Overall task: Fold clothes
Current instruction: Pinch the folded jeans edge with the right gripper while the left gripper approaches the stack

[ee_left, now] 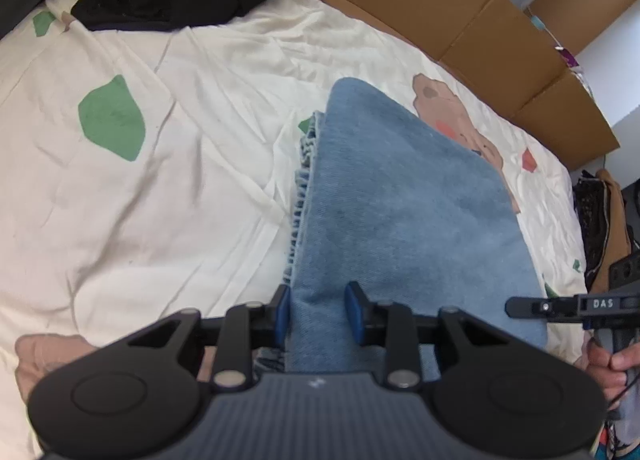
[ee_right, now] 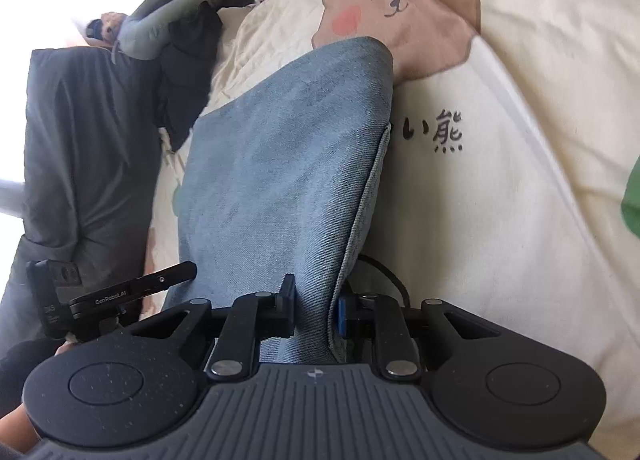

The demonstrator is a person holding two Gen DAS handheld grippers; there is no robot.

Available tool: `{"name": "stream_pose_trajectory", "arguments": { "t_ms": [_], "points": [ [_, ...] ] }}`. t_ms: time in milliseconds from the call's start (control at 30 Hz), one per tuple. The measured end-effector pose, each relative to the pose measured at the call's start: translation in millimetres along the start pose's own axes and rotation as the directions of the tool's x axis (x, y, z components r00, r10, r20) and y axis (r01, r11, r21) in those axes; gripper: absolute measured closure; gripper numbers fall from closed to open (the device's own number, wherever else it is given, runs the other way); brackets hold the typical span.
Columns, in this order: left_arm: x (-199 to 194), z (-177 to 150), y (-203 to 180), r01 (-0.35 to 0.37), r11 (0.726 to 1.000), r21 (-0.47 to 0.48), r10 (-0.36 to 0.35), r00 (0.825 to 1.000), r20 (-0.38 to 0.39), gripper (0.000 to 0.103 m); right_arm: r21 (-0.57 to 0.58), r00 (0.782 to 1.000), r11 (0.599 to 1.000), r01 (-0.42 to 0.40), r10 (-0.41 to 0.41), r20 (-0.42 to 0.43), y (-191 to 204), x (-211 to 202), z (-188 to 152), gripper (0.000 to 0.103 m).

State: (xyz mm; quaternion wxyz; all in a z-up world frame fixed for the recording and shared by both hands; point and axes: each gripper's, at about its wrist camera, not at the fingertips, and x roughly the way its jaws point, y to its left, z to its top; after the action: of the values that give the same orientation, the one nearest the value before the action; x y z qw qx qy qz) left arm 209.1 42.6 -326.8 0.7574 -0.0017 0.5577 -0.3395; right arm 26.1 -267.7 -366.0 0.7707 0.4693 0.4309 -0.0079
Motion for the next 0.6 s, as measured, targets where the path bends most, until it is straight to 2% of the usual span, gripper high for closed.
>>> {"name": "stream_pose_trajectory", "arguments": {
  "t_ms": [233, 533, 600],
  "points": [
    [3.7, -2.0, -3.6, 0.041, 0.999, -0.013, -0.041, 0.999, -0.010, 0.071, -0.028, 0.999, 0.999, 0.033, -0.033, 0.018, 13.1, -25.8, 8.6, 0.085],
    [16.9, -3.5, -21.2, 0.090, 0.996, -0.010, -0.090, 0.996, -0.021, 0.071, -0.064, 0.990, 0.988, 0.138, -0.135, 0.047, 15.3, -68.4, 13.7, 0.086],
    [19.2, -3.5, -24.0, 0.098, 0.995, -0.013, -0.099, 0.995, -0.023, 0.071, -0.068, 0.986, 0.985, 0.159, -0.156, 0.055, 15.5, -78.9, 15.5, 0.089]
  ]
}}
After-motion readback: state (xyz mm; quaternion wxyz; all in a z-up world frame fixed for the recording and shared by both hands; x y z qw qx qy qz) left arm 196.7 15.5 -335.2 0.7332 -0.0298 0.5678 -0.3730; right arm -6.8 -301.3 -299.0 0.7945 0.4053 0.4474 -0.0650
